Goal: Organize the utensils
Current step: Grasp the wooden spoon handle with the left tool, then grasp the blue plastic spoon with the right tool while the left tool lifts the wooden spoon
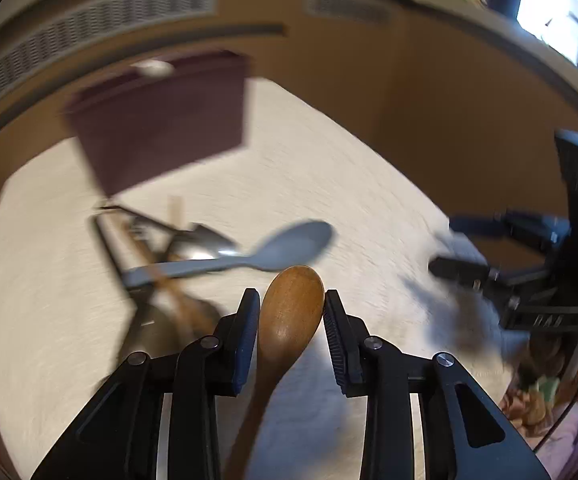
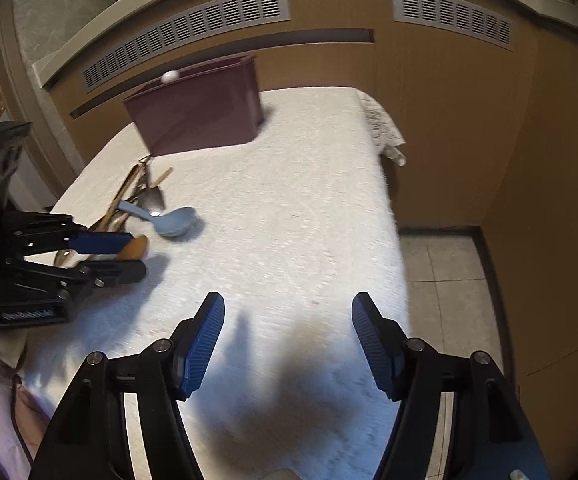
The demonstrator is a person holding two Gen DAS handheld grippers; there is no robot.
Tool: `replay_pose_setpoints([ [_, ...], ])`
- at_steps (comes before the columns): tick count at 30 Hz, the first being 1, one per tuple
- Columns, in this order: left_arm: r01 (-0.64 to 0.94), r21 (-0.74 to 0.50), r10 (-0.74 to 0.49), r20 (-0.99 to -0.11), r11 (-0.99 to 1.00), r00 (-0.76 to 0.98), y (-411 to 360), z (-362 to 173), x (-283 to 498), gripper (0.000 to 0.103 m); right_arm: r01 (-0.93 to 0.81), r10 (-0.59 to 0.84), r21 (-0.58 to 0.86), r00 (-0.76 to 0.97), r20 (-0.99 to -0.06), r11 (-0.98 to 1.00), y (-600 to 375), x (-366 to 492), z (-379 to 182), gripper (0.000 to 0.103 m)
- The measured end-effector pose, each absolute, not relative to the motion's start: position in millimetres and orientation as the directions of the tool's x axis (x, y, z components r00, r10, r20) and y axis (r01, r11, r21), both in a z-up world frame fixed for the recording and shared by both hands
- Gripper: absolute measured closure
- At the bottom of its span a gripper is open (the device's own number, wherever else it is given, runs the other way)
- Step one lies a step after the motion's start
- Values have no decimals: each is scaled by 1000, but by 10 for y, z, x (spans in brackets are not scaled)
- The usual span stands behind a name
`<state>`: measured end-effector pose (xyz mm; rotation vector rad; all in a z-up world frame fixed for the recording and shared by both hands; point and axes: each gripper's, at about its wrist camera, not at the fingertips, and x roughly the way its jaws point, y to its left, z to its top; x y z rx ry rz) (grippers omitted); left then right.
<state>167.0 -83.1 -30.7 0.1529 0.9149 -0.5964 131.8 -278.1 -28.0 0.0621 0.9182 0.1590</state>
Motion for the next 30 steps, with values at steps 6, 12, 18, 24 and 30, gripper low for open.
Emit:
replay_pose_setpoints([
  [6,239,-182,-298,-666,954,684,128,-82,1741,70,-306,323,187,489,-811,934,-2121,1702,-302,83],
  [12,106,-277,-273,-681,955,680,506,-439,1855,70,-327,244,114,390,-888,938,-1854,2209,-443,83],
  [18,42,-280,-238,-716,959,656,692,-536,1846,70,-144,137,76,485,-864,987,-2058,2436,-294,81],
  [24,-39,-238,-148,-716,970,682,796,-553,1805,69,138,218,301,427,-878,944,-2081,2416,-485,62],
  [30,-20,-261,-182,-723,965,667,851,-591,1773,68,192,100,208,456,-884,959,-1734,2777,-549,58],
])
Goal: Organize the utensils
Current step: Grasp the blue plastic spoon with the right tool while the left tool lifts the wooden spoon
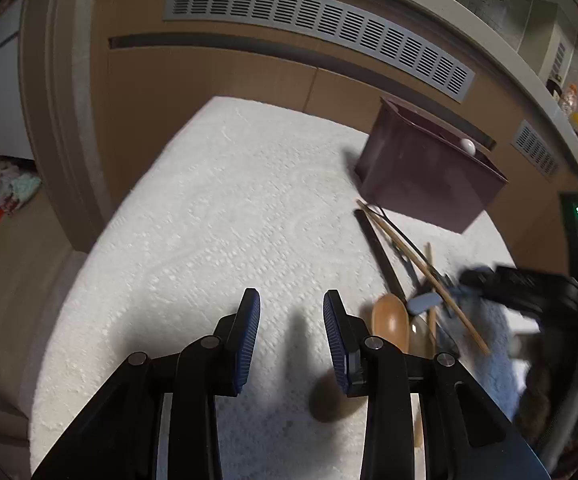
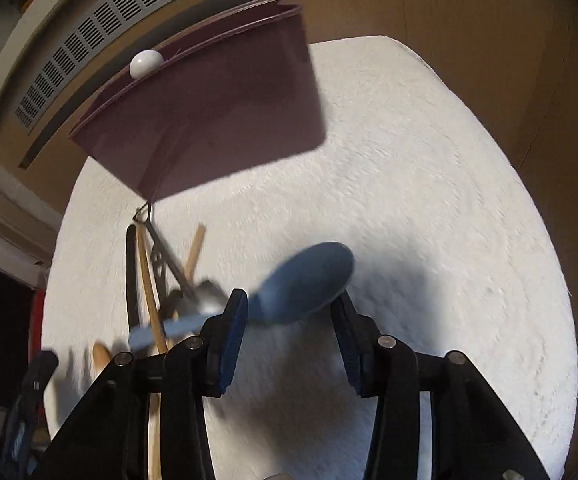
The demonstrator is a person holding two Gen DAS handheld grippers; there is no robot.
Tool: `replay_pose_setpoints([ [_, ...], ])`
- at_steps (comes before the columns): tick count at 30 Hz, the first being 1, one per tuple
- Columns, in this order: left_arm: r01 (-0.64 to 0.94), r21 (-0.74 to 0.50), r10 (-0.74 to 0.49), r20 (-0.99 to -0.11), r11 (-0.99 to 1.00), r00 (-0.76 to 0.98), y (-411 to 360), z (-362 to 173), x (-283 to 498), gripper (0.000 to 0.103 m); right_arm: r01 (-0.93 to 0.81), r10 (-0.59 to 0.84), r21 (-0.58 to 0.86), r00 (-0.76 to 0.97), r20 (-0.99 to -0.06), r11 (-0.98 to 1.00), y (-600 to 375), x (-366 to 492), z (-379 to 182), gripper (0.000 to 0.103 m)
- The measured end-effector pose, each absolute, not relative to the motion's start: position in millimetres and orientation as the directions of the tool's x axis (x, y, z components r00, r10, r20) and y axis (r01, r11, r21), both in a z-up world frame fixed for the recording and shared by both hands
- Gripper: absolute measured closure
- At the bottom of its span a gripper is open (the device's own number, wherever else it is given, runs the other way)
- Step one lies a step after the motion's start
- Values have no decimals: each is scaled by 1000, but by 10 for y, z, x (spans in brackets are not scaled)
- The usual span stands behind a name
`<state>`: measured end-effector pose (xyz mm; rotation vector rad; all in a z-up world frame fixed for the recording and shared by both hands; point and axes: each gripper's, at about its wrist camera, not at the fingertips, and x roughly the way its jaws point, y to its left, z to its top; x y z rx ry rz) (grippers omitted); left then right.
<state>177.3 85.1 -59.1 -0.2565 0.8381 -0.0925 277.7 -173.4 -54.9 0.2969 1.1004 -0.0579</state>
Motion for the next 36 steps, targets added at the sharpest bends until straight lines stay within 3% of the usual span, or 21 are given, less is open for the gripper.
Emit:
replay_pose_setpoints([
  [4,46,-297,-258,-732,954,631,768,-601,1752,55,73,62,108,463,-884,991,-1458,3014,-573,57],
  [6,93,-322,-311,-735,942,603,666,-605,1744,48,-59,74,53,460,-885,997,-1328,3006,-584,52],
  [9,144,-321,-344,-744,936,573,466,-619,1758,45,-198,73,-36,517,-853,980,-1310,2801,-531,52],
  [11,159,-302,-338,-755,940,562,353,-641,1784,45,-198,50,-77,566,-823,977,-1414,2642,-449,49],
  [13,150,-267,-305,-777,952,551,244,-691,1847,45,-157,35,-72,587,-809,985,-1546,2535,-379,38],
  [15,125,-241,-270,-796,962,542,187,-746,1921,45,-91,21,-39,580,-814,995,-1646,2474,-341,36],
  [18,97,-217,-234,-797,971,557,168,-781,1988,54,58,7,42,512,-859,997,-1756,2484,-356,36],
  [20,92,-230,-240,-787,969,568,207,-774,1984,72,110,92,160,467,-880,981,-1760,2568,-427,36],
  [24,86,-244,-245,-763,966,598,338,-715,1908,72,122,46,114,453,-890,986,-1523,2729,-496,37],
  [26,81,-264,-257,-745,961,616,420,-670,1868,72,103,12,67,464,-886,992,-1391,2808,-509,41],
  [27,80,-270,-260,-737,959,624,455,-645,1851,72,80,-13,30,480,-877,996,-1315,2839,-508,53],
  [28,83,-276,-265,-732,958,628,467,-632,1839,72,55,-36,-10,488,-872,998,-1251,2859,-515,77],
  [30,89,-286,-276,-720,954,637,493,-592,1810,72,6,-48,-53,518,-854,999,-1167,2842,-485,91],
  [36,135,-270,-286,-666,953,689,433,-350,1705,72,-117,75,3,620,-781,993,-1374,2509,-174,95],
])
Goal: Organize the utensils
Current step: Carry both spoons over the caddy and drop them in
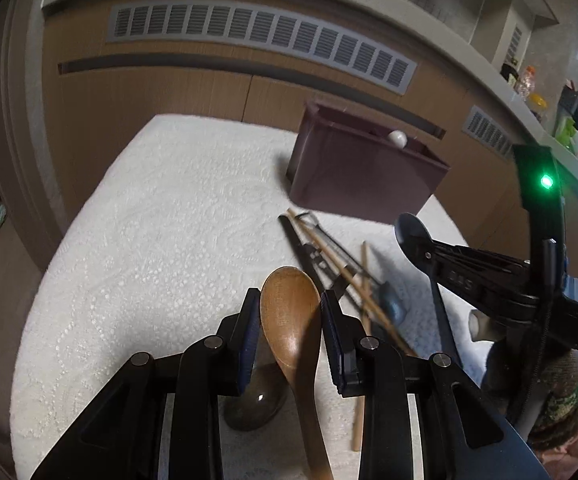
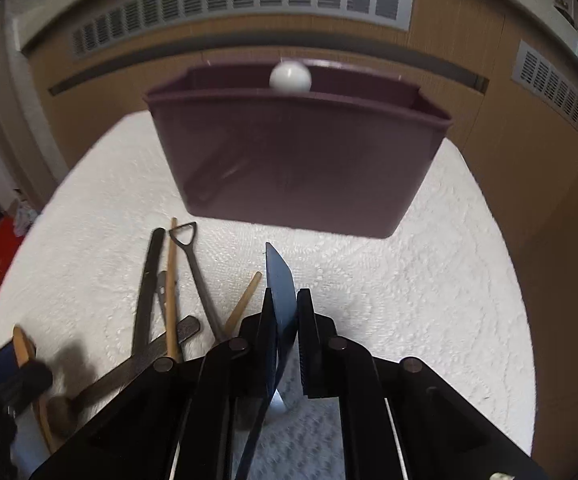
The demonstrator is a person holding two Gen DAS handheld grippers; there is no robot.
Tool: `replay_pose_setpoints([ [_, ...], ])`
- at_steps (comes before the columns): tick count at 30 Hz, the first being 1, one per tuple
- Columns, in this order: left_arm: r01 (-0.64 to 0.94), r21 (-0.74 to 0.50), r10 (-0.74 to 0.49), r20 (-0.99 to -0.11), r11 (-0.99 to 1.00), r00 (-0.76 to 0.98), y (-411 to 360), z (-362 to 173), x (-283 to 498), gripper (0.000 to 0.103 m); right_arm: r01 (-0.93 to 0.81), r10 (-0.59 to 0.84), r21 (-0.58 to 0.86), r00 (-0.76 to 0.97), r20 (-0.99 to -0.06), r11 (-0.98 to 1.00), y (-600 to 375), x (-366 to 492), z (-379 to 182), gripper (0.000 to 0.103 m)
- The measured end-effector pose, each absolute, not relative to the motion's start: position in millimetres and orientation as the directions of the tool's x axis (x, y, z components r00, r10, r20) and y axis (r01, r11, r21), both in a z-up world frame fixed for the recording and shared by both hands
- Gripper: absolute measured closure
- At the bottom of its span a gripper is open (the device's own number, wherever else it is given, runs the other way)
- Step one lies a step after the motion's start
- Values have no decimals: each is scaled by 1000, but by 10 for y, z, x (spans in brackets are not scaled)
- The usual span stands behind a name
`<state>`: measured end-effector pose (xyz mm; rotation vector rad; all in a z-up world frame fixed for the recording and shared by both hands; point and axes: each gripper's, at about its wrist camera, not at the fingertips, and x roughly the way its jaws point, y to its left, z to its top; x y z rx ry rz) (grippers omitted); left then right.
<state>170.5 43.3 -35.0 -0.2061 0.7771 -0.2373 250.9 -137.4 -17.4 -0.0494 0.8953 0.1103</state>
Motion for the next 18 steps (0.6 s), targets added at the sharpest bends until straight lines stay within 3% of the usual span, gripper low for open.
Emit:
replay_pose_setpoints([
  [4,160,-254,-290,-640,954,712,366,-184,1660,72,-188,158,40,672,-723,981,-1565,2291,86,95],
  [12,212,-197,-288,-598,957,748,165,203,1715,72,-206,188,47,751,-633,978,-1827,2111,495,95],
  [14,243,-190,-308,-551,951,776,120,516,1797,72,-195,184,45,786,-590,980,-1902,2104,647,95],
  [18,299,-155,-336,-394,942,855,61,1293,1992,72,-146,149,39,904,-402,989,-2116,2181,1237,95],
])
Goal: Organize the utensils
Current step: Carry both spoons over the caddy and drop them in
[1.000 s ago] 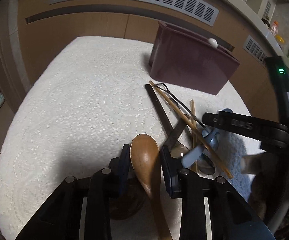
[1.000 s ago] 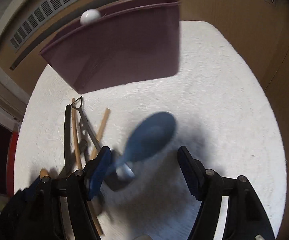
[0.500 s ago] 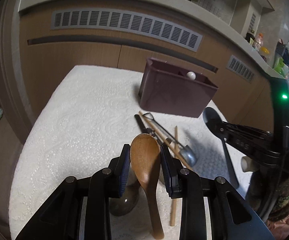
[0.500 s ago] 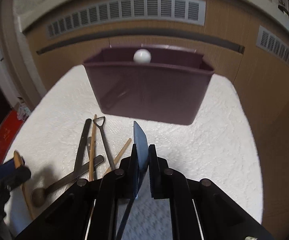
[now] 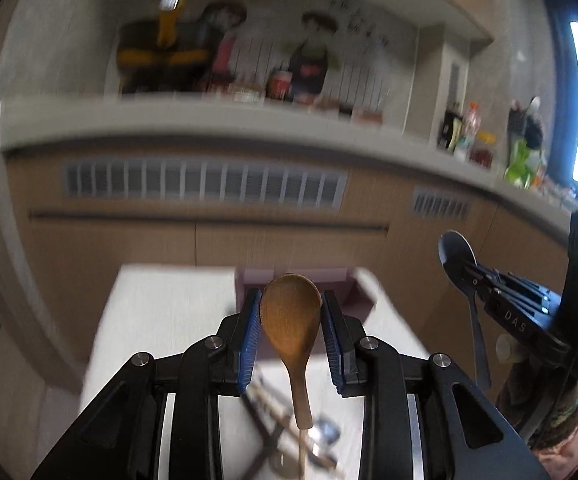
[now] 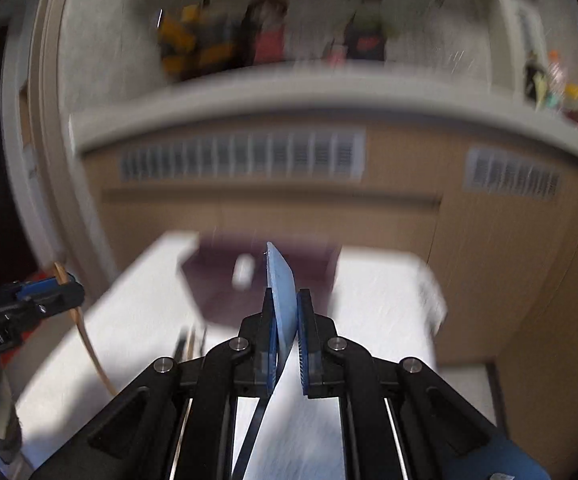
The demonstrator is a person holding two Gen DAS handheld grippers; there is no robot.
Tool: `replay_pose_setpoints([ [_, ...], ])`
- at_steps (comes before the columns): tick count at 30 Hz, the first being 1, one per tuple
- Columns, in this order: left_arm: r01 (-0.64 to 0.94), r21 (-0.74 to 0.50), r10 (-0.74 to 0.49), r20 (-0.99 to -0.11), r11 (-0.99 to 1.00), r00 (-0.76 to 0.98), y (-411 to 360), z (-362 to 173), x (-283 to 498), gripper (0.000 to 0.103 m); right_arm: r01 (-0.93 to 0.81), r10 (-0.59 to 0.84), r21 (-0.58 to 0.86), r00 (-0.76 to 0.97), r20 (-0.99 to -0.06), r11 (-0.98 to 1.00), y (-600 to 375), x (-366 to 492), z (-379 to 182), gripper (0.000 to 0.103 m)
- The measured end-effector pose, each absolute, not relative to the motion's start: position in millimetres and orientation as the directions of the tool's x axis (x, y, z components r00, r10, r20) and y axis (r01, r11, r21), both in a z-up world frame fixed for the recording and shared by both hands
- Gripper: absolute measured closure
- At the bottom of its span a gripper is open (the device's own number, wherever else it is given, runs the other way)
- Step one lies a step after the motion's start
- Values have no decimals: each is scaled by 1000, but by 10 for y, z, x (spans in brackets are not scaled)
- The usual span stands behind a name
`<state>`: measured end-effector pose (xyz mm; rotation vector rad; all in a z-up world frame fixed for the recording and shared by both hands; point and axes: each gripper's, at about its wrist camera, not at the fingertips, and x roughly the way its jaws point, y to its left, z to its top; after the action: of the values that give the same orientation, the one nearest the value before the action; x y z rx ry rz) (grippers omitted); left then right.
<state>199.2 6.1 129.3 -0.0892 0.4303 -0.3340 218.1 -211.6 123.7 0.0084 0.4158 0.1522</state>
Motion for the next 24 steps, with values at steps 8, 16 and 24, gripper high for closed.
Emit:
replay_pose_setpoints([
  [8,310,-97,-324,-242,946,915,-154,1865,2593,72,-162,163,20,972,-171,987,-2180,2725,1877,95],
  [16,307,-128,-332,-324,943,886,-212,1471,3329,72,-198,194,1,959,-205,980,-1994,3318,1563,95],
  [24,323,-155,-358,-398,934,845,-247,967,3728,72,-194,180,-24,944,-276,981,-1902,3730,976,95],
])
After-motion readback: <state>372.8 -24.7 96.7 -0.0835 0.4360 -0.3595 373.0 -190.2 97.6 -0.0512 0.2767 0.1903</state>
